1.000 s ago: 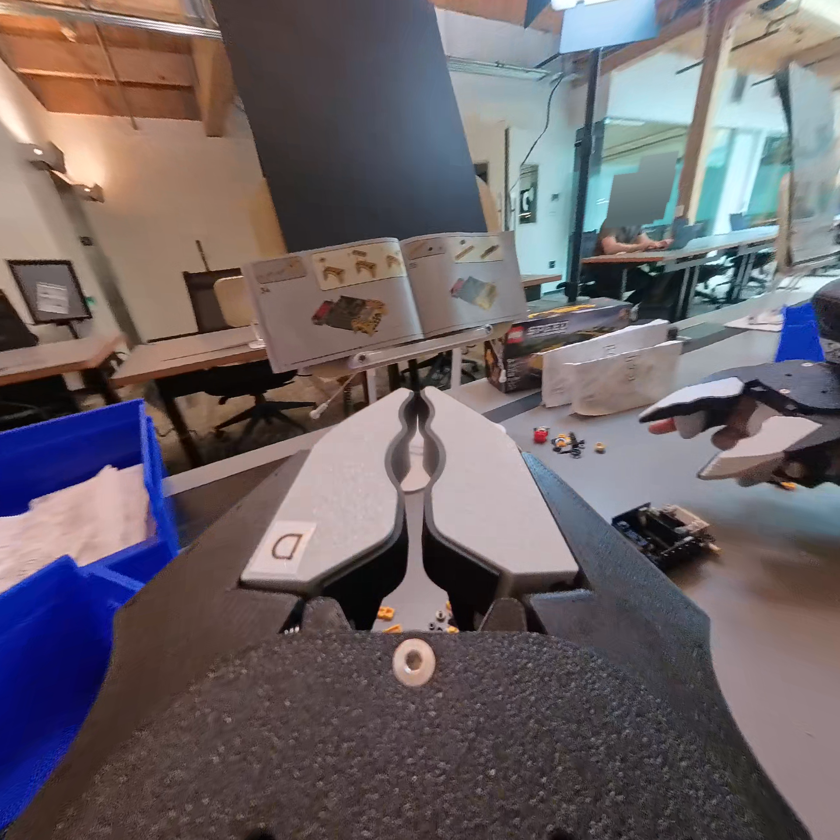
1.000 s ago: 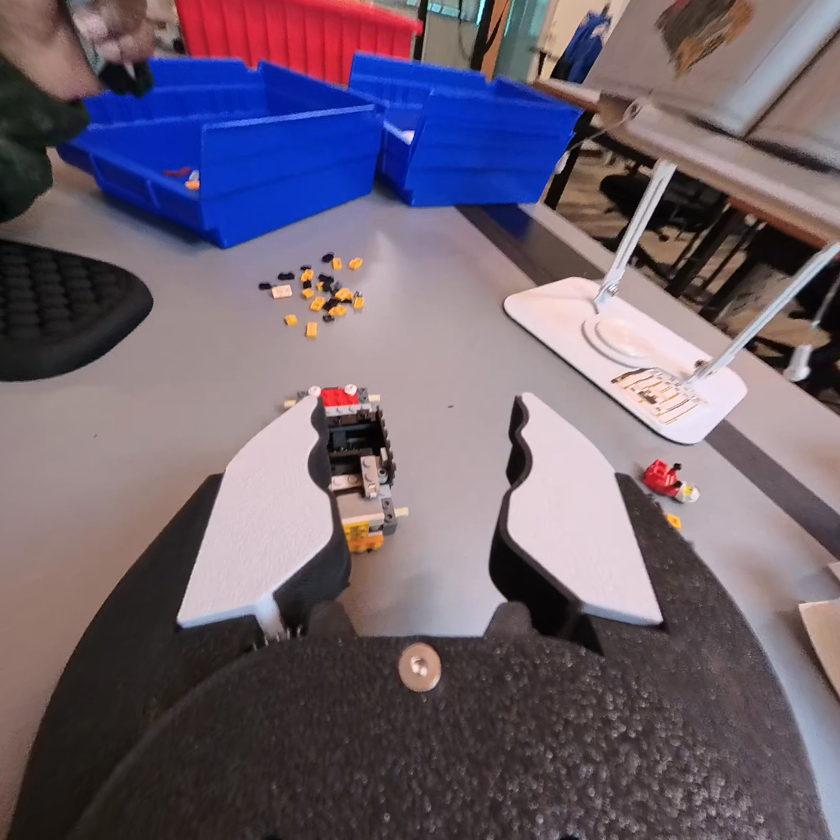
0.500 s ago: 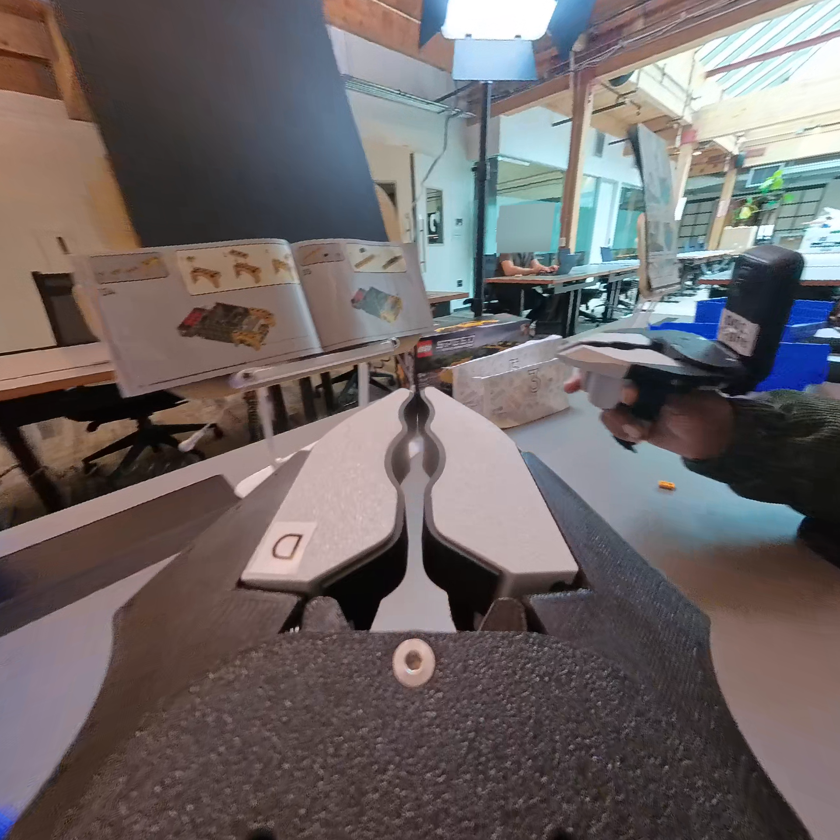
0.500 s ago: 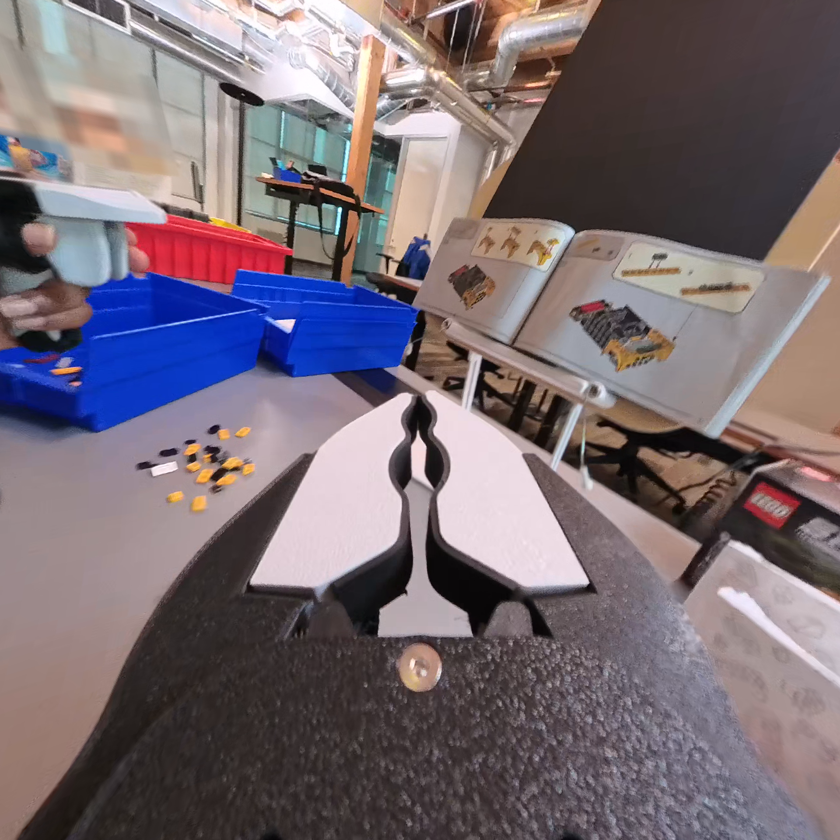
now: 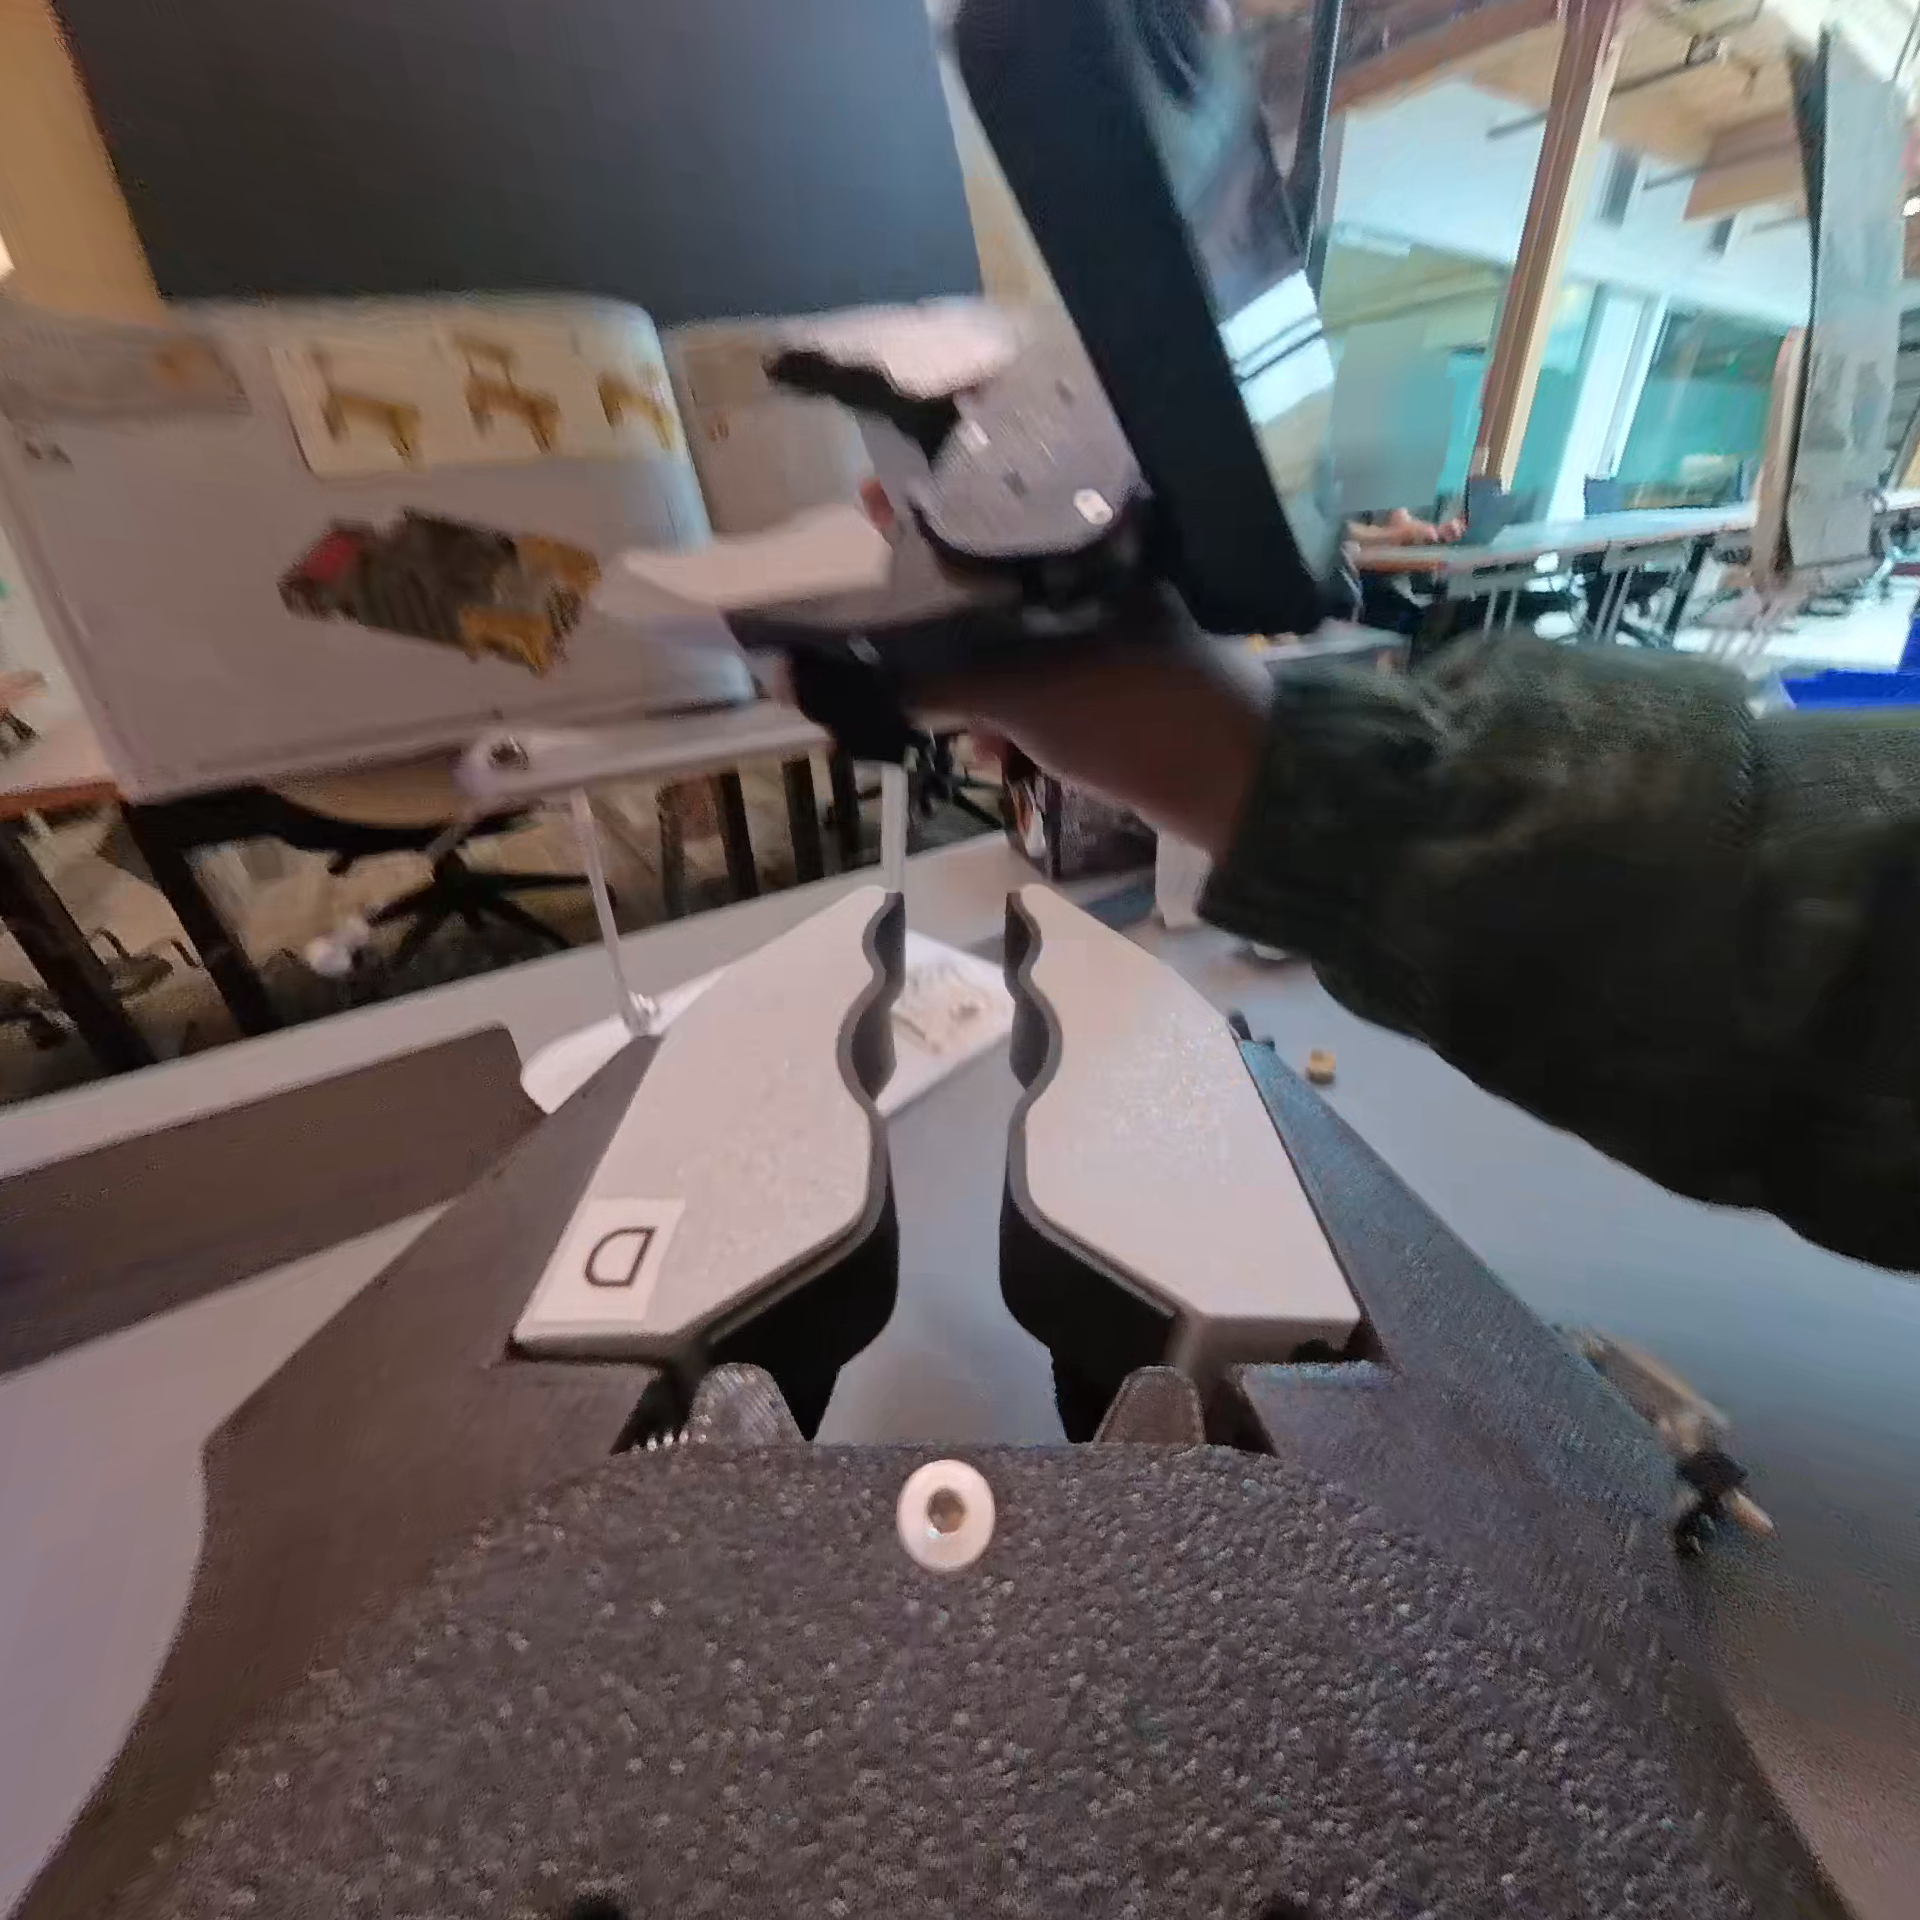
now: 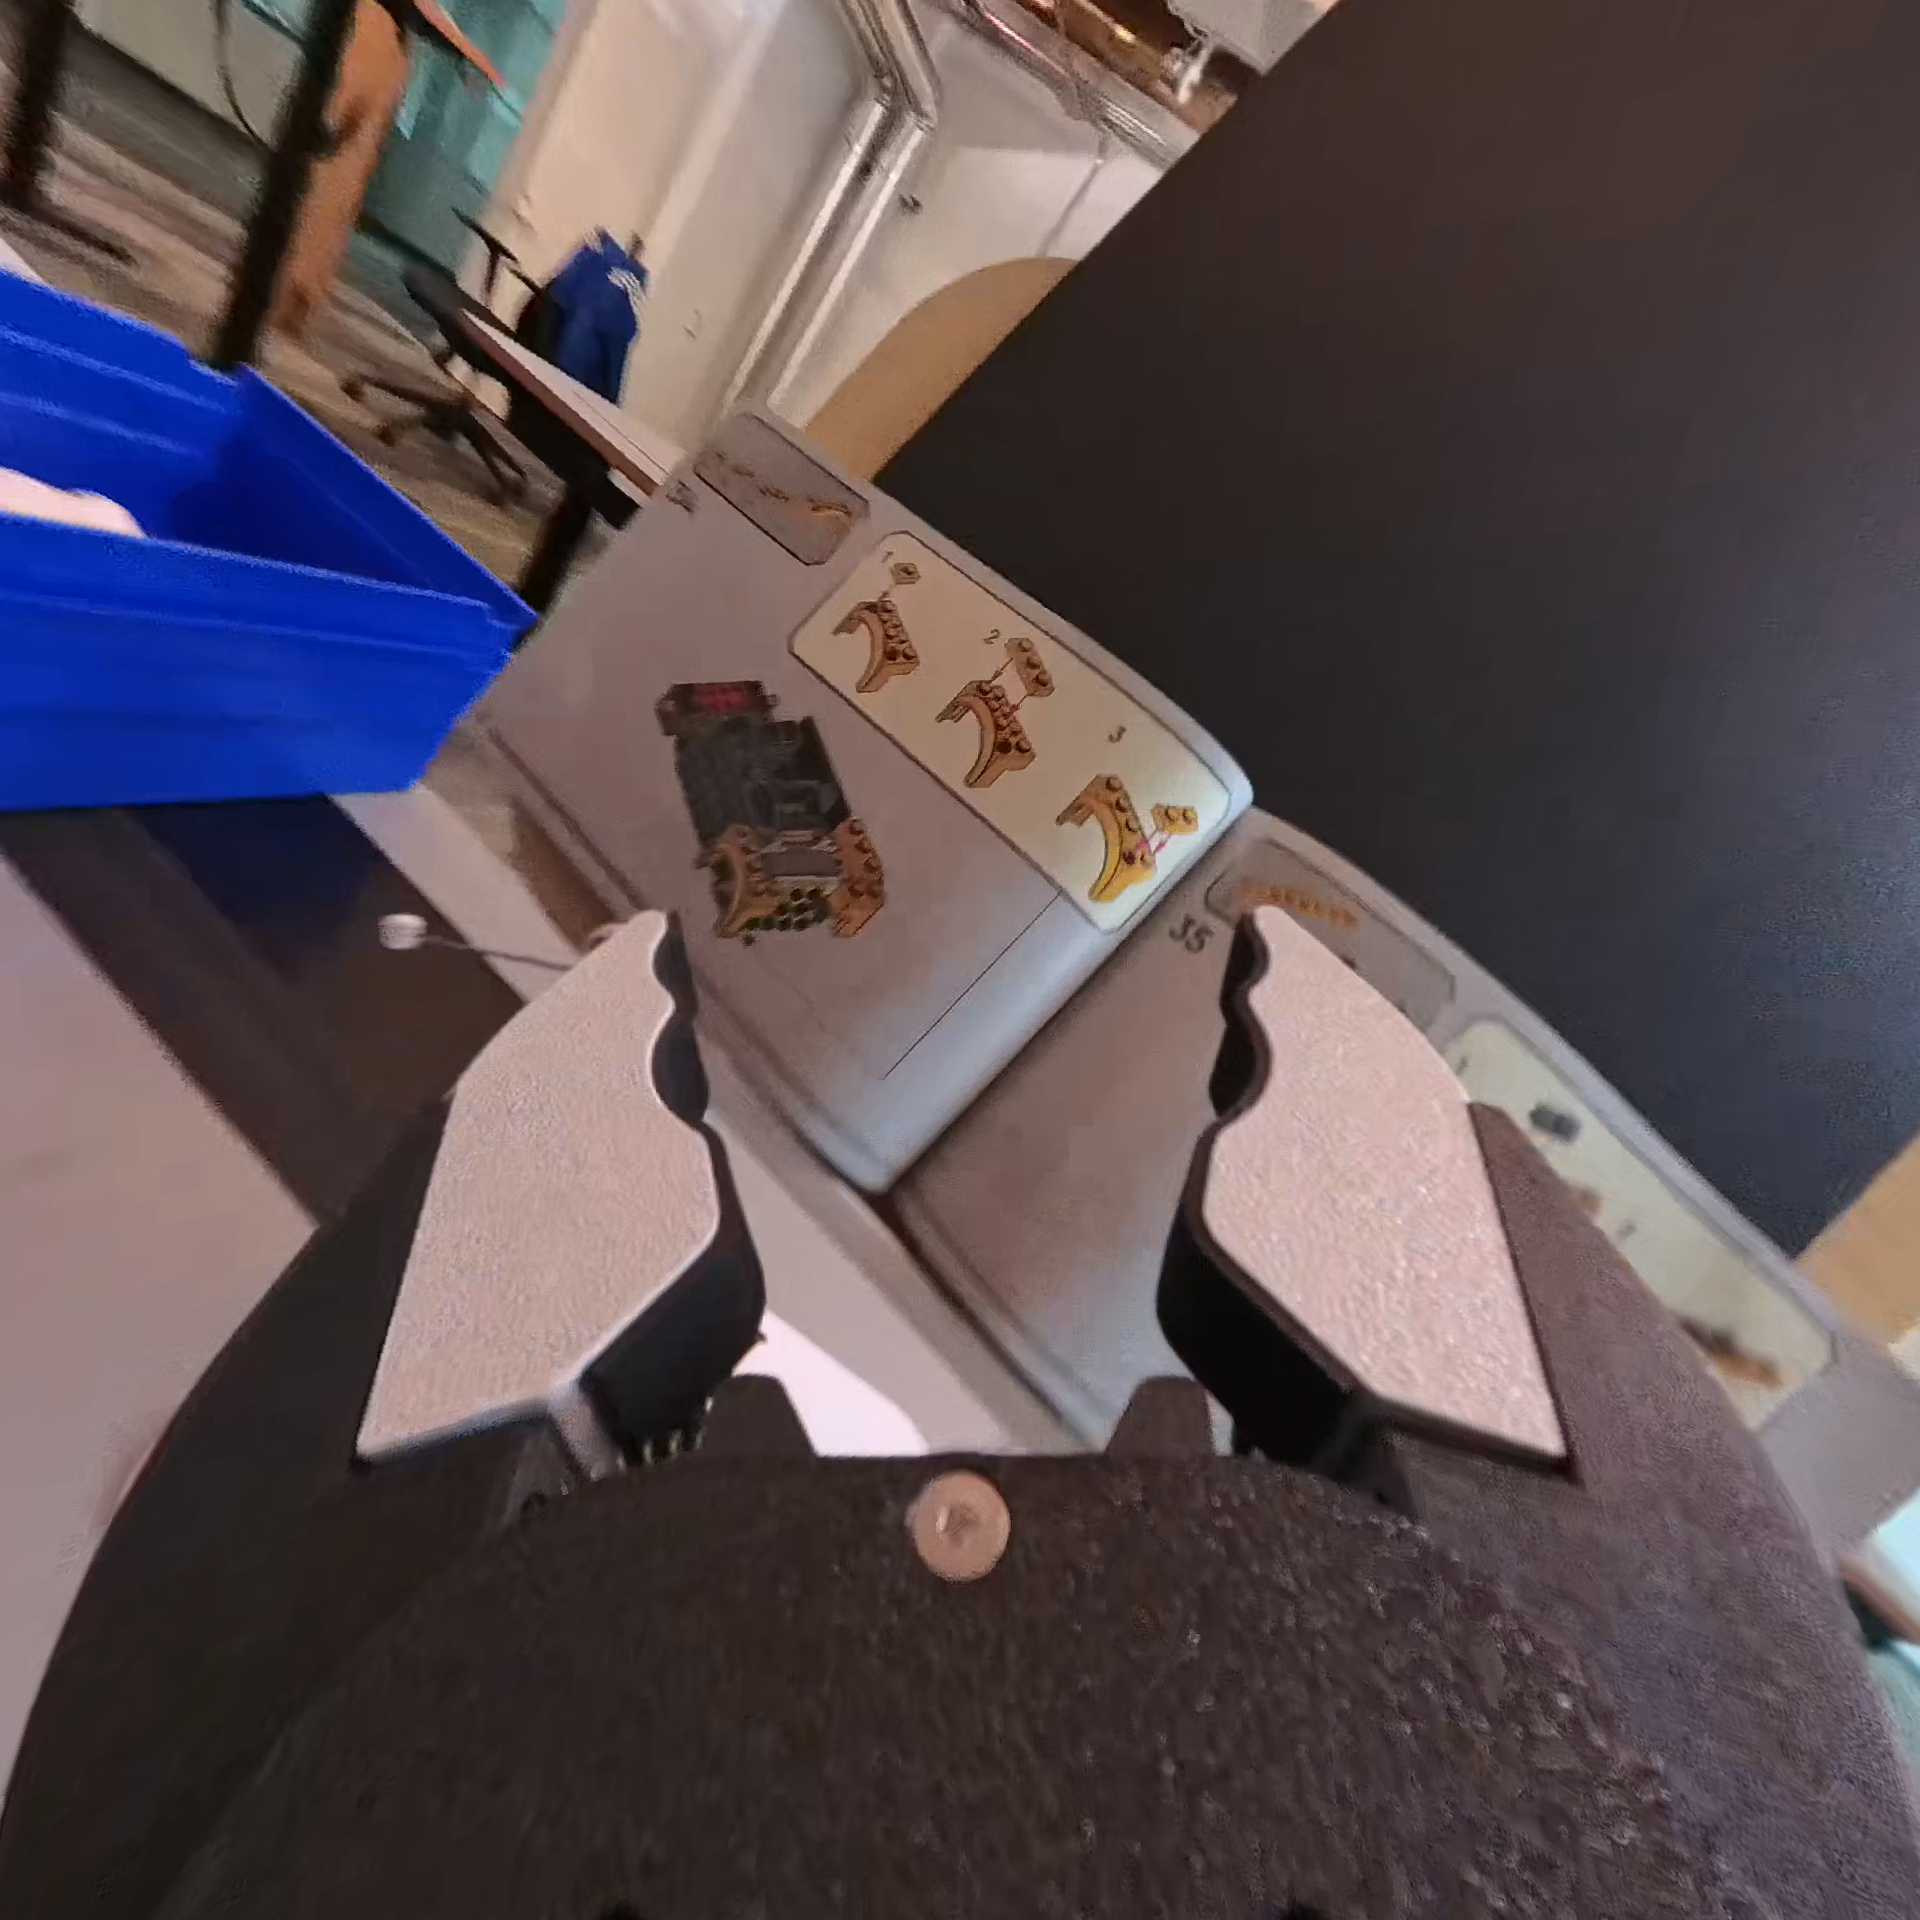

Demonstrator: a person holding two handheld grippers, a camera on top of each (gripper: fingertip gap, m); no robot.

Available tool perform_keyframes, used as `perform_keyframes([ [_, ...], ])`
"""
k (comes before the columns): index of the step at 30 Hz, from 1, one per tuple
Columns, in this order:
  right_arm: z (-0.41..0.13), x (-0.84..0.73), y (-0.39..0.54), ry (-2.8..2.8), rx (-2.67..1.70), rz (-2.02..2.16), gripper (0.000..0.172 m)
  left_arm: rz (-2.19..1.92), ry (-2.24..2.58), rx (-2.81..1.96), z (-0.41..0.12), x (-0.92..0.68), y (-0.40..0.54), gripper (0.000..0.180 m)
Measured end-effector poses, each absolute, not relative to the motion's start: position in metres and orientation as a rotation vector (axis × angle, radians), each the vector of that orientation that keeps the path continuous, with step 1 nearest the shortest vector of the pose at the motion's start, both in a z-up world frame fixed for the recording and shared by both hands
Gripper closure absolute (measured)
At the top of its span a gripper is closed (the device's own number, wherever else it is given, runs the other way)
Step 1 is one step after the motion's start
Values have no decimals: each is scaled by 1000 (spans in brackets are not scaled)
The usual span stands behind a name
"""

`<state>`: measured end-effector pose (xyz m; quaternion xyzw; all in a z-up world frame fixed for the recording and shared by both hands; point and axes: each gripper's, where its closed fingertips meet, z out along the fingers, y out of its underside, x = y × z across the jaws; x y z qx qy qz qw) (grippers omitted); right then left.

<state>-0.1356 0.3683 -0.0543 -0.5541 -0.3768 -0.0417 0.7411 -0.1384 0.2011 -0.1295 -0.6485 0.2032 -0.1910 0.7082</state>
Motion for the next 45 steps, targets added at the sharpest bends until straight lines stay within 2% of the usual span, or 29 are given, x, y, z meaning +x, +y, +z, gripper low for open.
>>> perform_keyframes([
  [1,-53,-139,378,-827,-1204,-150,72,-438,462,-1472,-140,-137,201,163],
  [5,-57,-149,410,-828,-1241,-314,67,-422,536,-1493,-151,-130,201,164],
  [9,-63,-151,427,-822,-1286,-384,73,-429,605,-1510,-162,-120,201,166],
  [19,-50,-133,419,-797,-1223,-342,122,-488,589,-1555,-172,-122,205,167],
  [20,-49,-130,417,-792,-1224,-318,130,-489,582,-1552,-170,-122,206,167],
  [25,-49,-111,412,-757,-1277,-182,149,-493,496,-1527,-140,-131,233,162],
  [28,-55,-96,414,-725,-1340,-100,153,-556,401,-1535,-113,-138,267,158],
  [32,-62,-87,416,-742,-1353,-100,156,-647,293,-1607,-94,-144,327,135],
  [35,-65,-84,416,-737,-1378,-37,156,-633,309,-1560,-79,-138,358,130],
  [40,-71,-75,415,-714,-1415,72,156,-599,403,-1515,-65,-107,381,129],
  [45,-75,-40,412,-639,-1458,149,156,-633,512,-1434,-51,-75,376,143],
])
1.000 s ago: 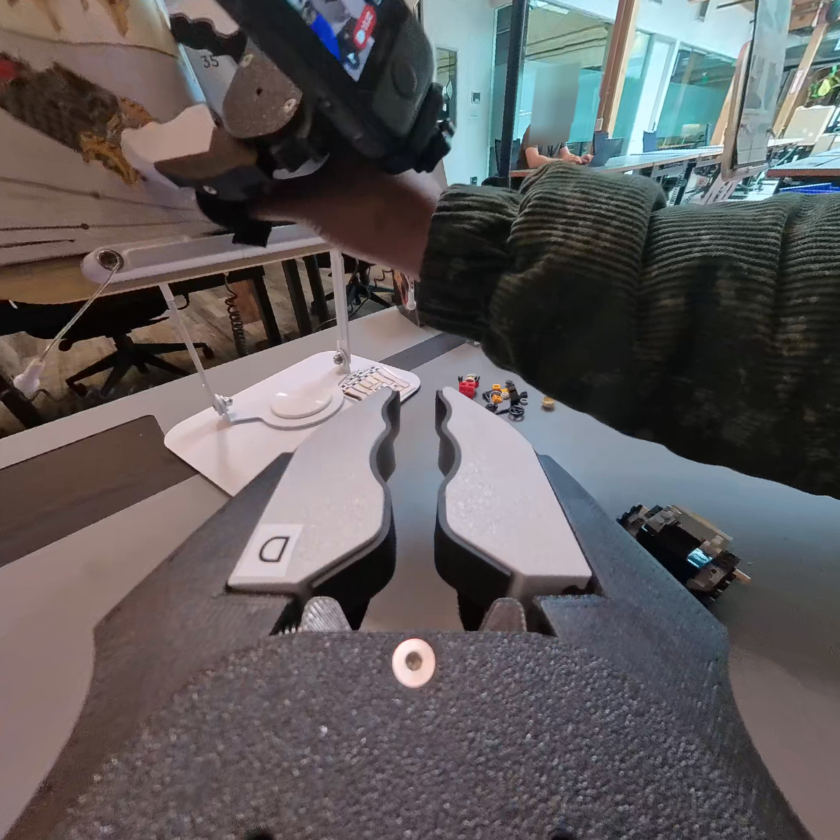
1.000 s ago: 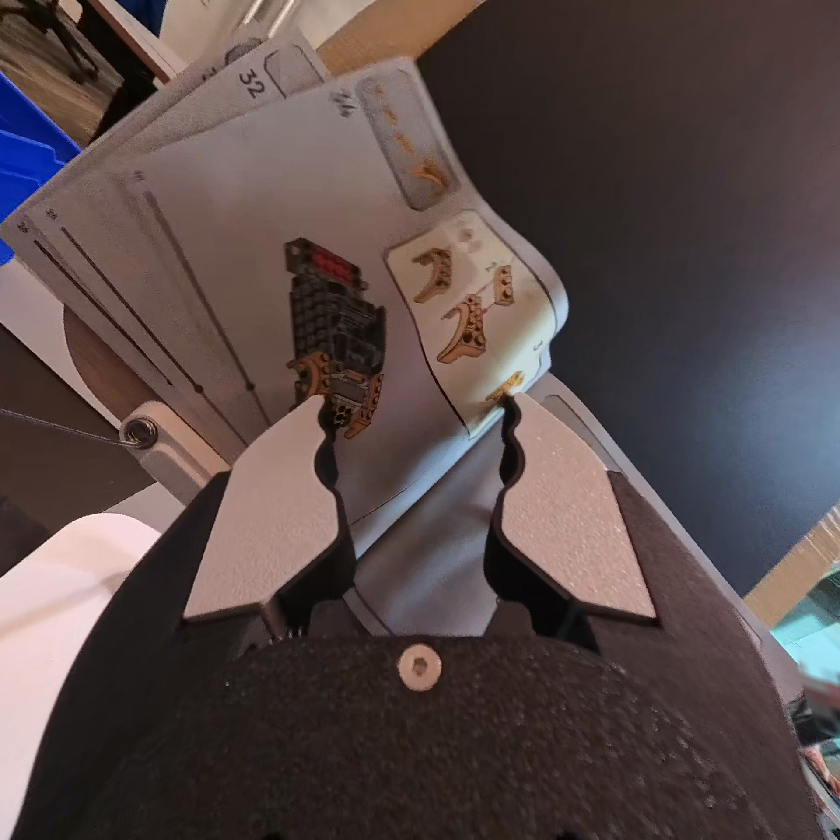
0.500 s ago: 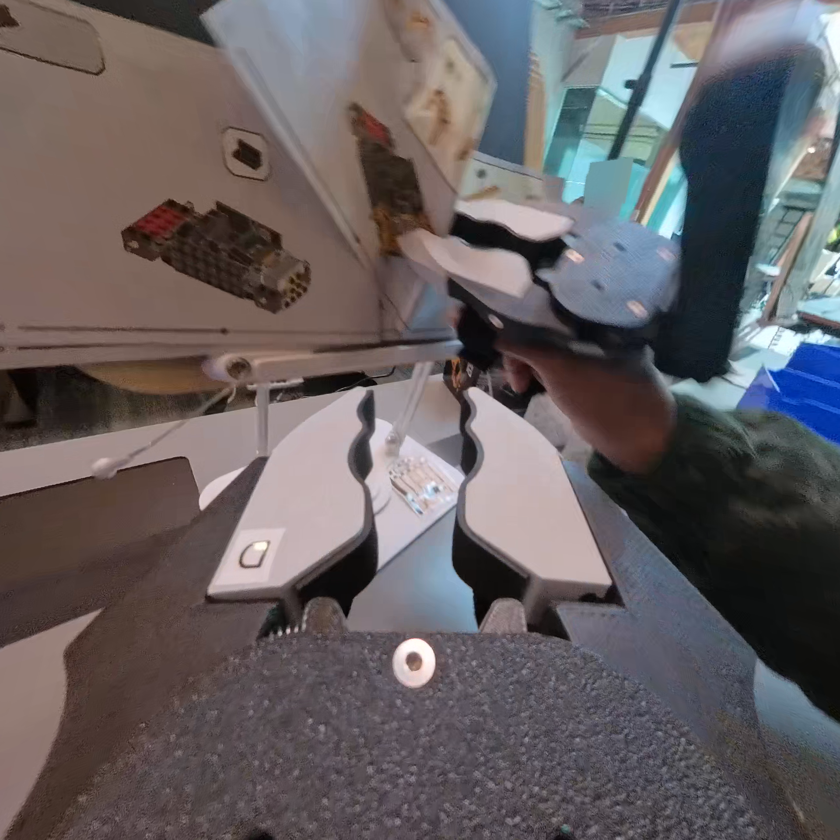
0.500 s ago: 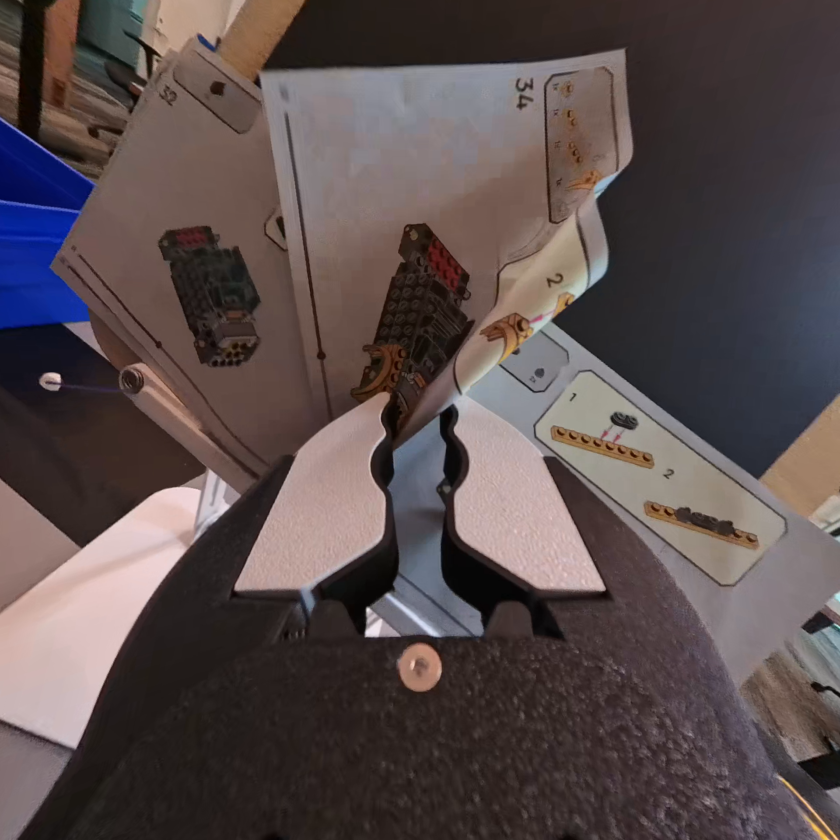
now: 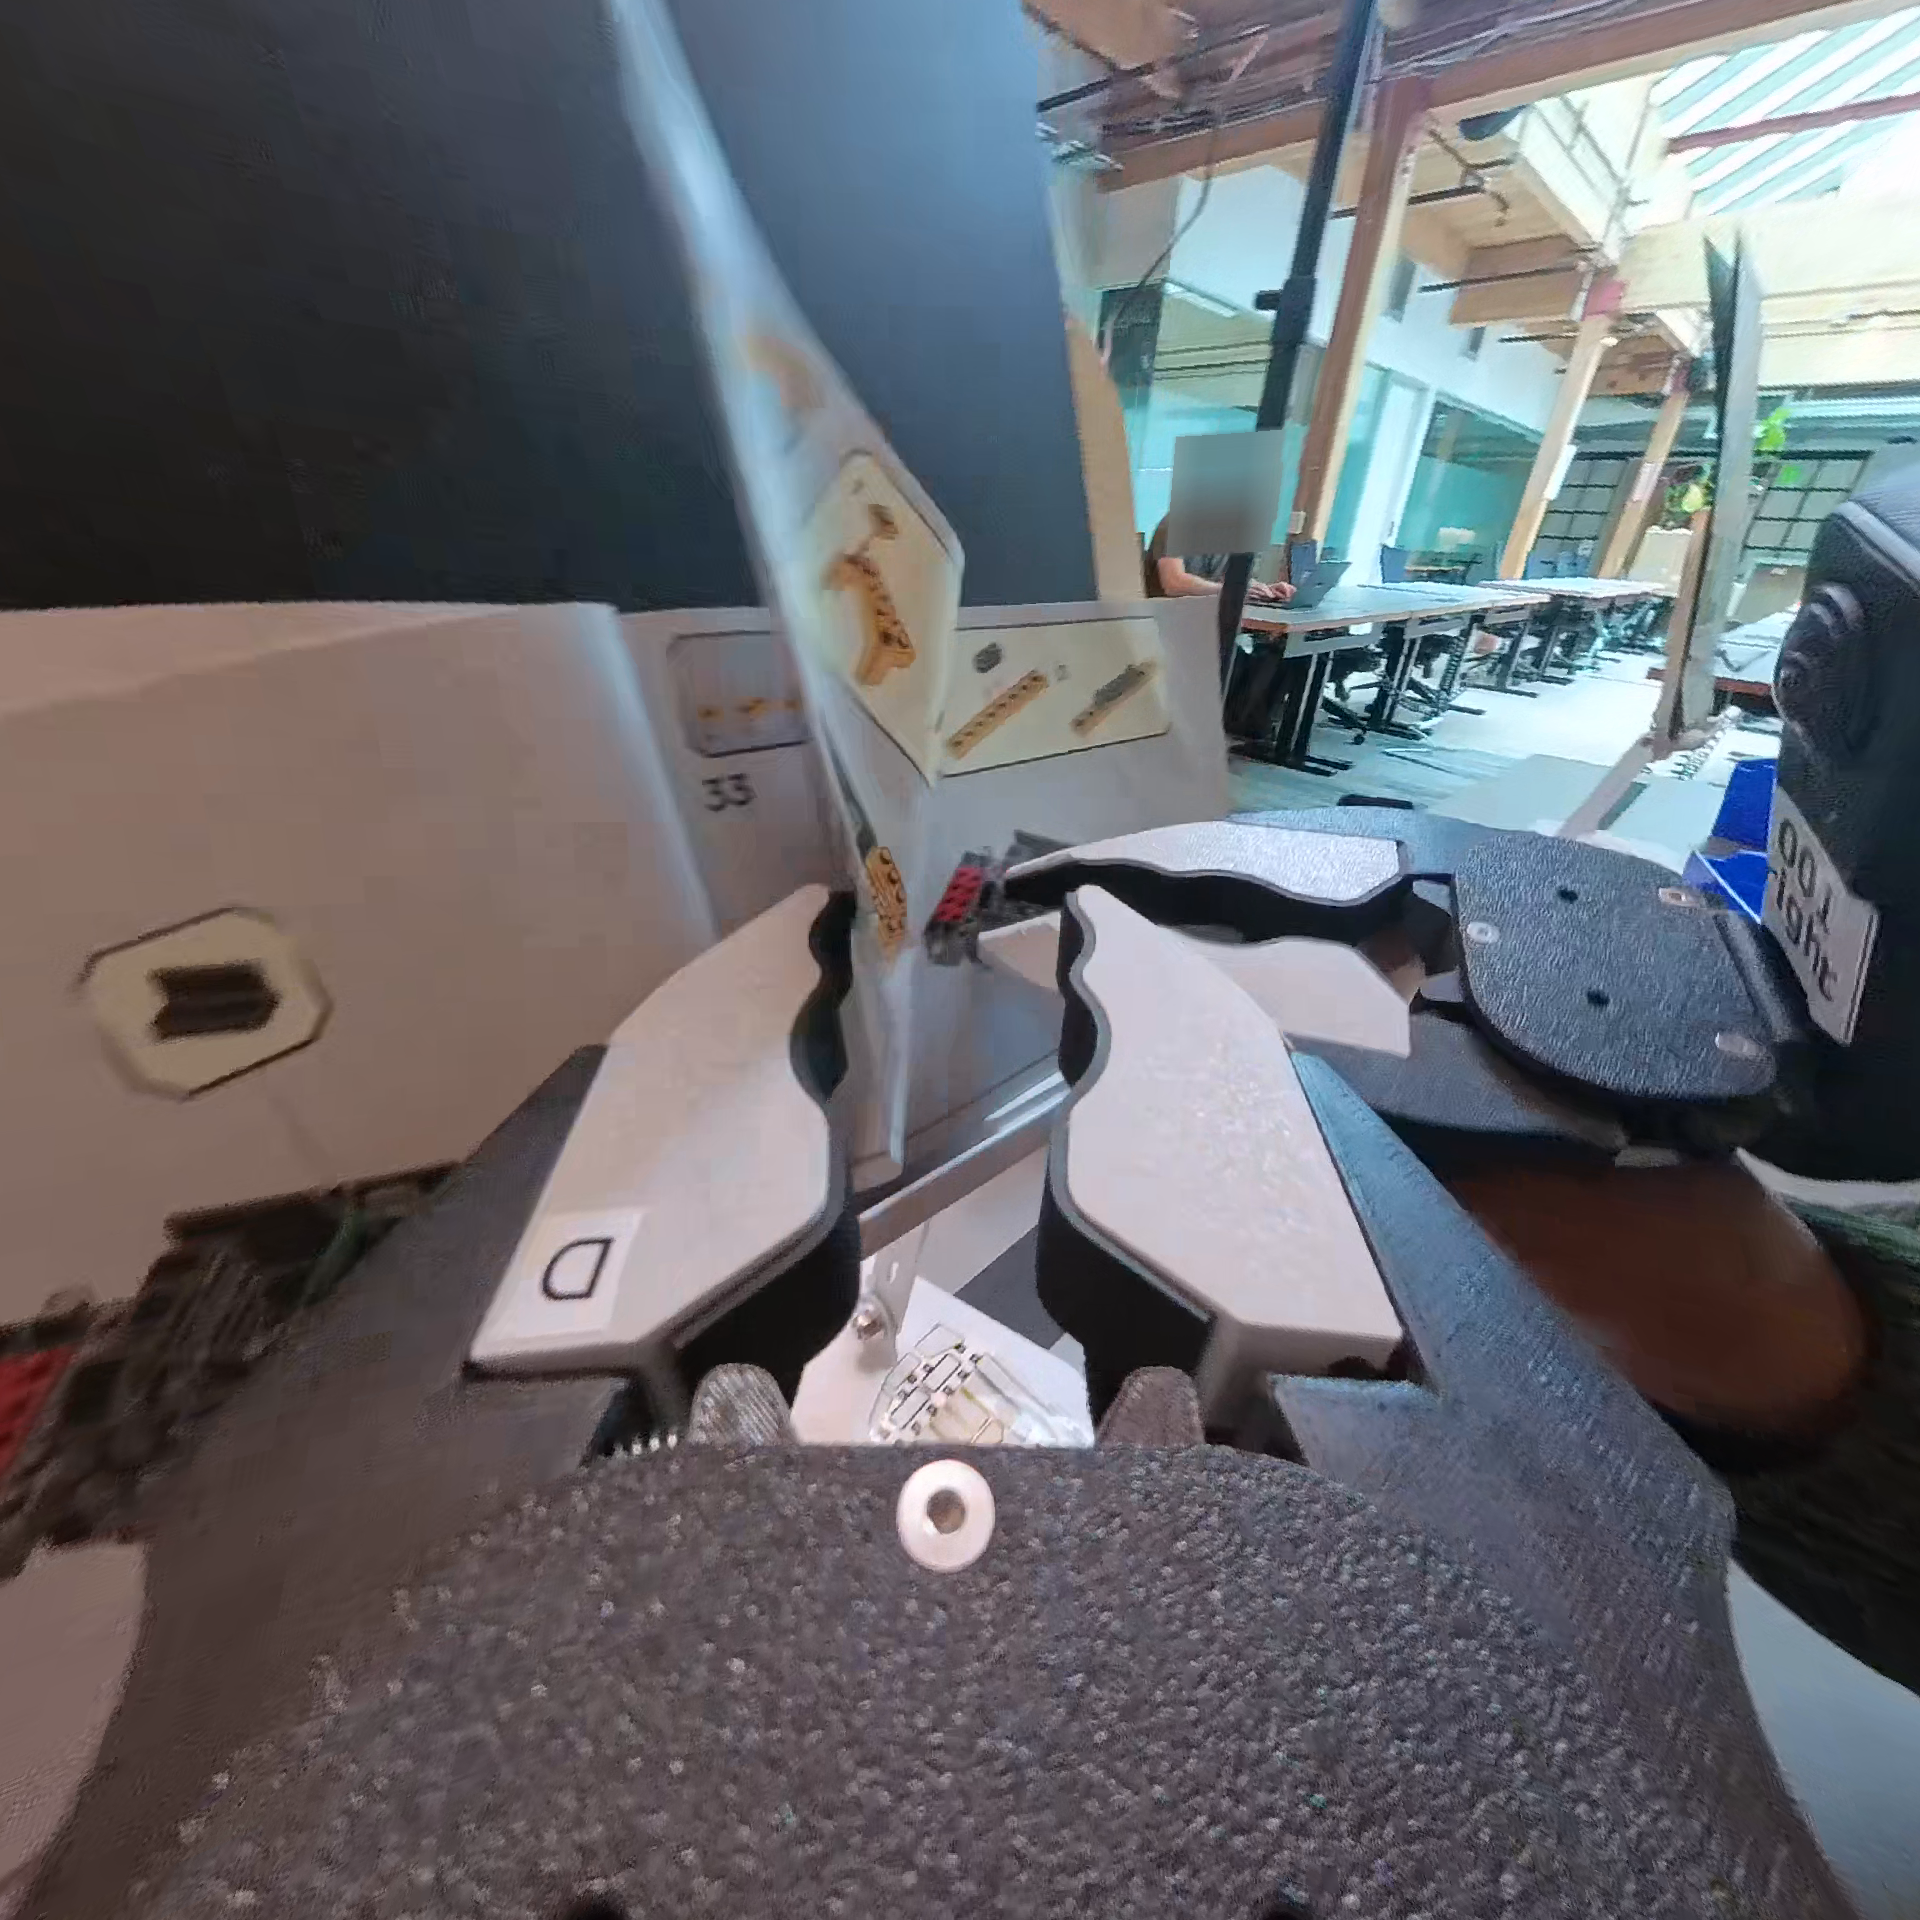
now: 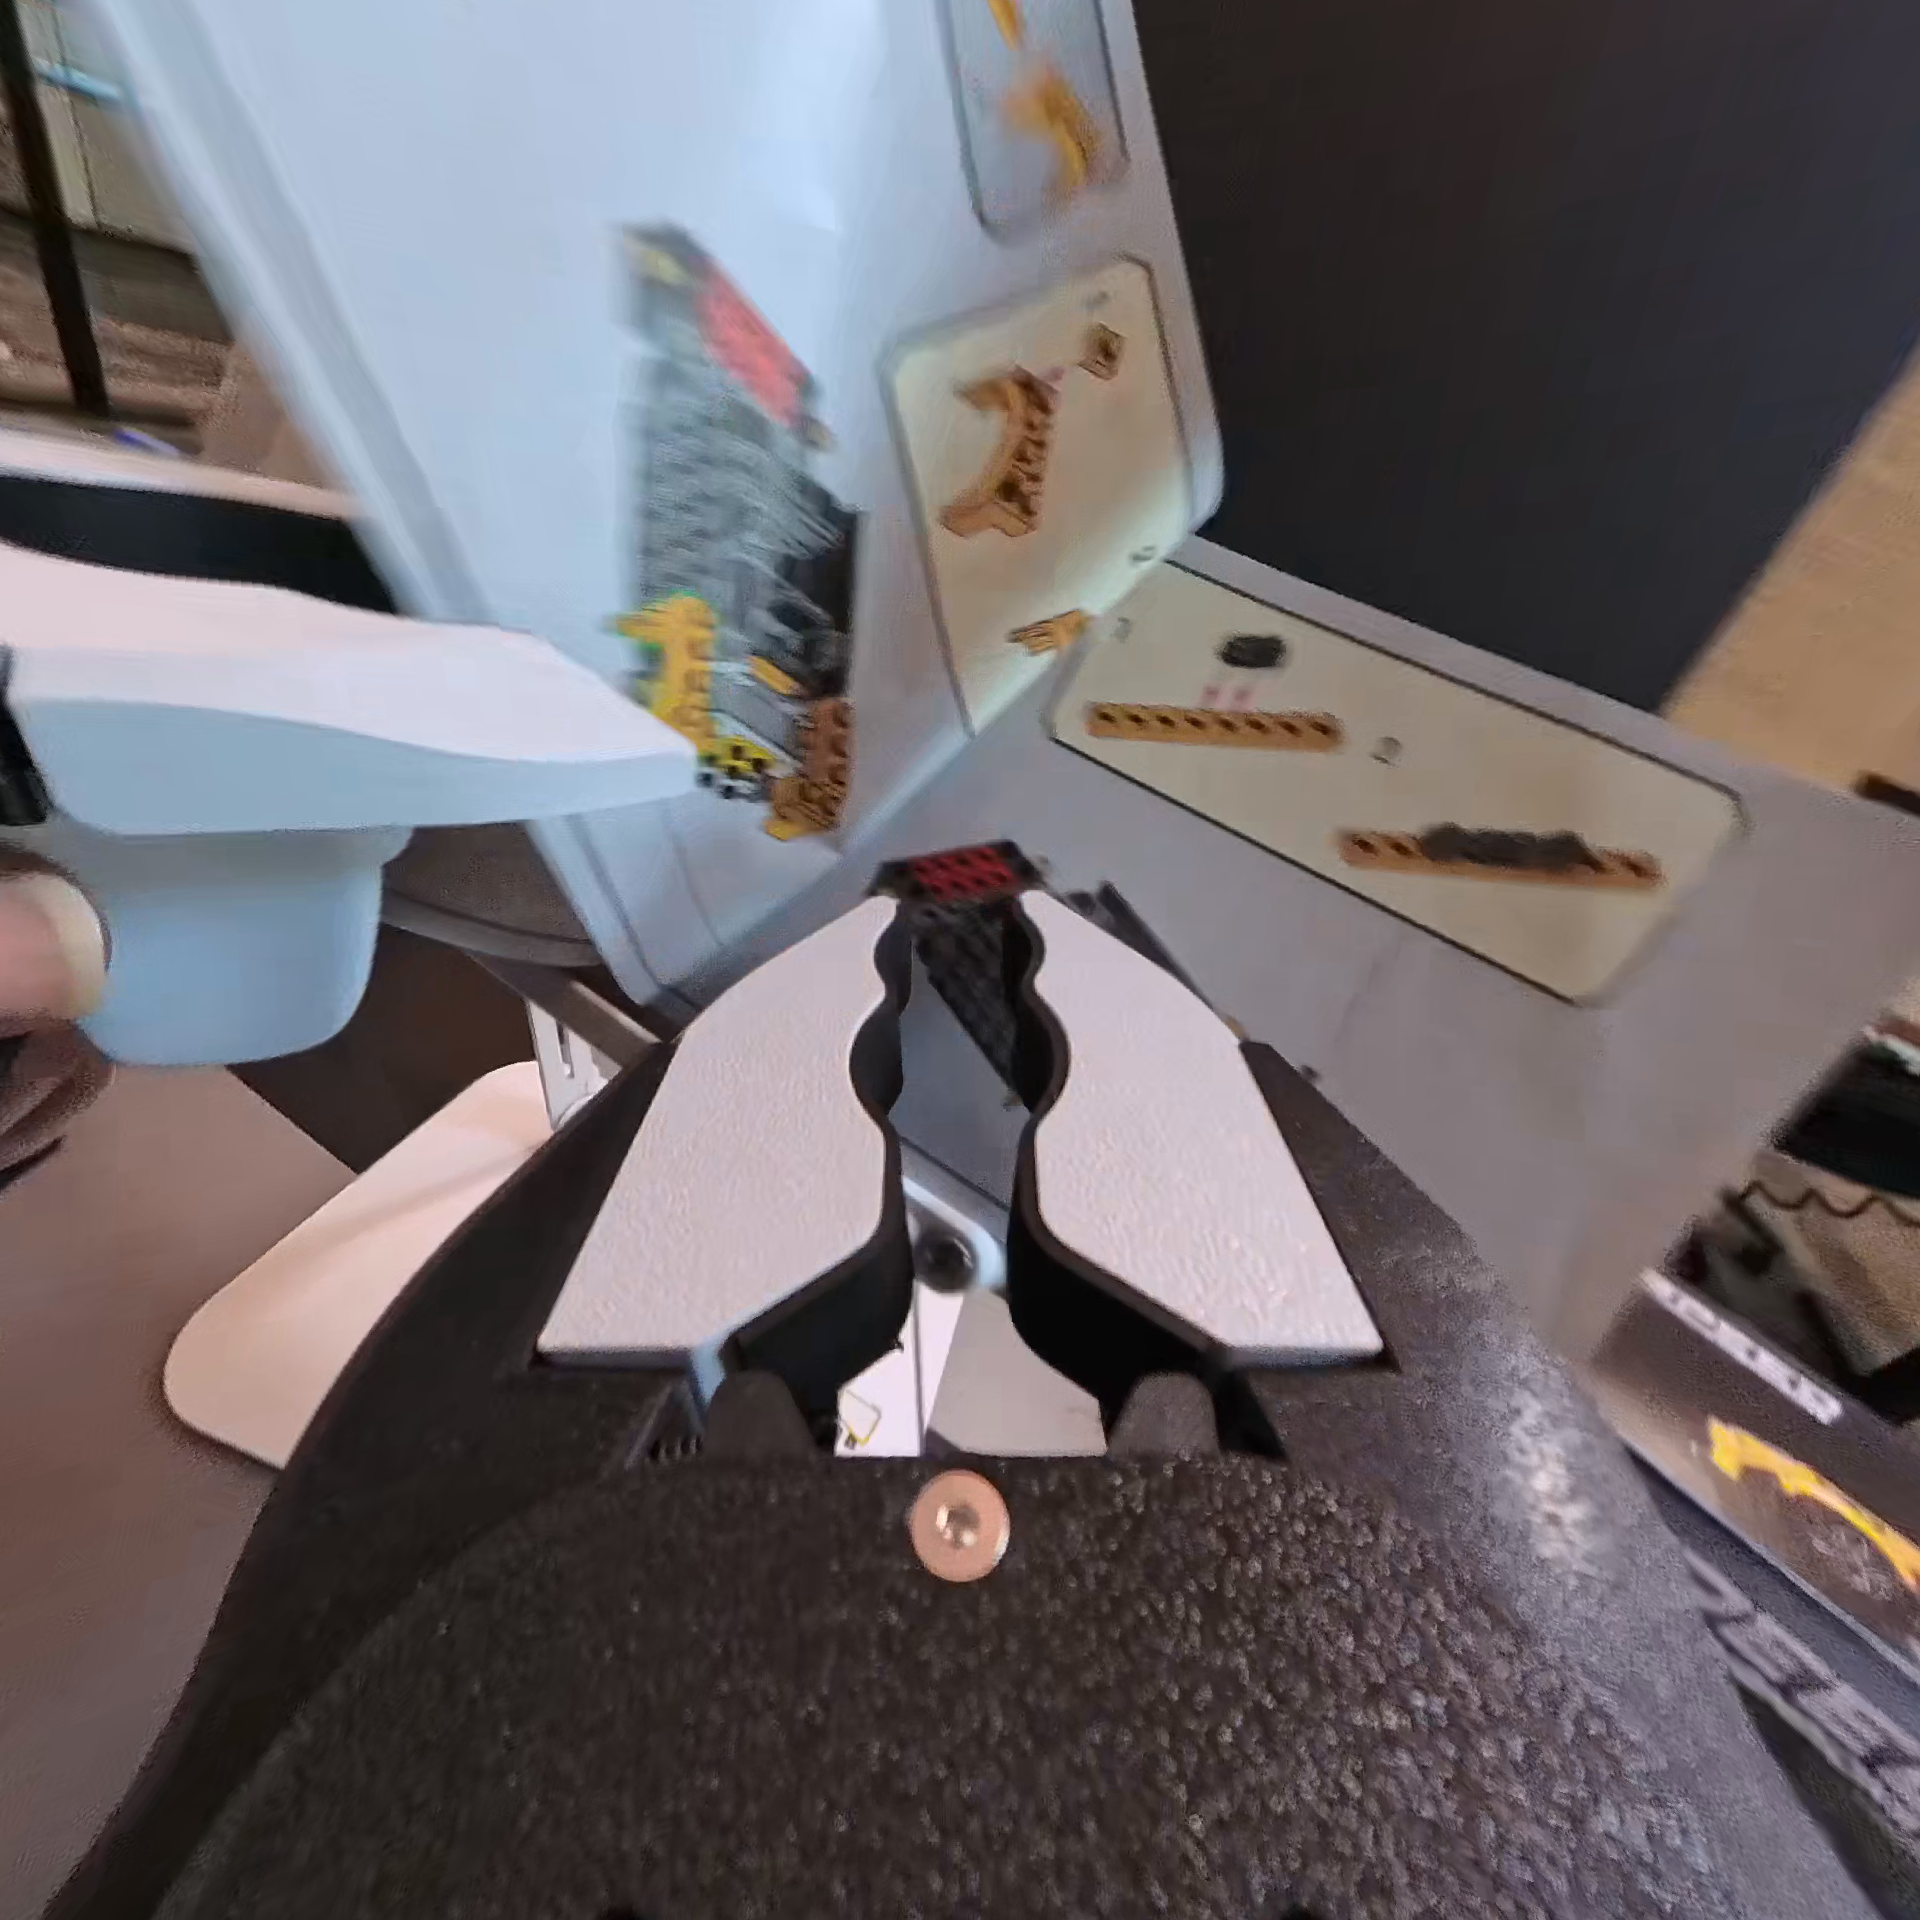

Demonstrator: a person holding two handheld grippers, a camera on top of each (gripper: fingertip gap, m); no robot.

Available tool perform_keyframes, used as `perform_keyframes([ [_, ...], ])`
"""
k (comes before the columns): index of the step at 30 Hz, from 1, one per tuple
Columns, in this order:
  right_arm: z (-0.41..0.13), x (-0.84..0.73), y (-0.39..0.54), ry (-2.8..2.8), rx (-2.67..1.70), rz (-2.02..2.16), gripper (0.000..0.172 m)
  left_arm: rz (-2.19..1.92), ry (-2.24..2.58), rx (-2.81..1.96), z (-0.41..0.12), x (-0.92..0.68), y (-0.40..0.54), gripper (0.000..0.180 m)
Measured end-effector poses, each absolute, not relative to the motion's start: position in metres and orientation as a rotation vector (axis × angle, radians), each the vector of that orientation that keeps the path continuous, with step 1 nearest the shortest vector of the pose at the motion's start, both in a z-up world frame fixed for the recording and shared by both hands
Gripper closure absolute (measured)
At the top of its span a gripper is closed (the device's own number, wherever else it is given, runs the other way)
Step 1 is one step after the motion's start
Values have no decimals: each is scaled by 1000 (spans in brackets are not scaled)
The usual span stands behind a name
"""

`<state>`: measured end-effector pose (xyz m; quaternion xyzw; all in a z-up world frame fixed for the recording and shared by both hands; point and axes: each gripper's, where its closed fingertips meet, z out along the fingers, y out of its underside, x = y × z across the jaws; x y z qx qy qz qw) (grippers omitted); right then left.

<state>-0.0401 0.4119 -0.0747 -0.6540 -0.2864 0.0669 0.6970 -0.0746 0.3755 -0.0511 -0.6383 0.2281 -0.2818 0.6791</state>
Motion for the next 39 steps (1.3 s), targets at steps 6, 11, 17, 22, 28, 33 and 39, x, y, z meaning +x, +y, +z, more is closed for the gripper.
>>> perform_keyframes([
  [6,-30,2,377,-514,-1347,360,133,-626,634,-1415,-64,-38,368,151],
  [11,6,12,336,-515,-1261,541,110,-548,759,-1415,-78,-13,362,145],
  [17,-10,70,358,-365,-1374,504,122,-468,914,-1486,-101,-1,359,126],
  [22,-83,62,371,-582,-1547,381,132,-502,800,-1497,-91,-28,365,129],
  [28,-168,21,370,-833,-1716,286,140,-619,850,-1481,-87,-26,358,128],
  [33,-190,19,396,-777,-1601,-26,122,-664,1063,-1470,-98,13,336,123],
  [39,-188,22,413,-798,-1485,-259,135,-556,911,-1460,-82,-2,353,141],
])
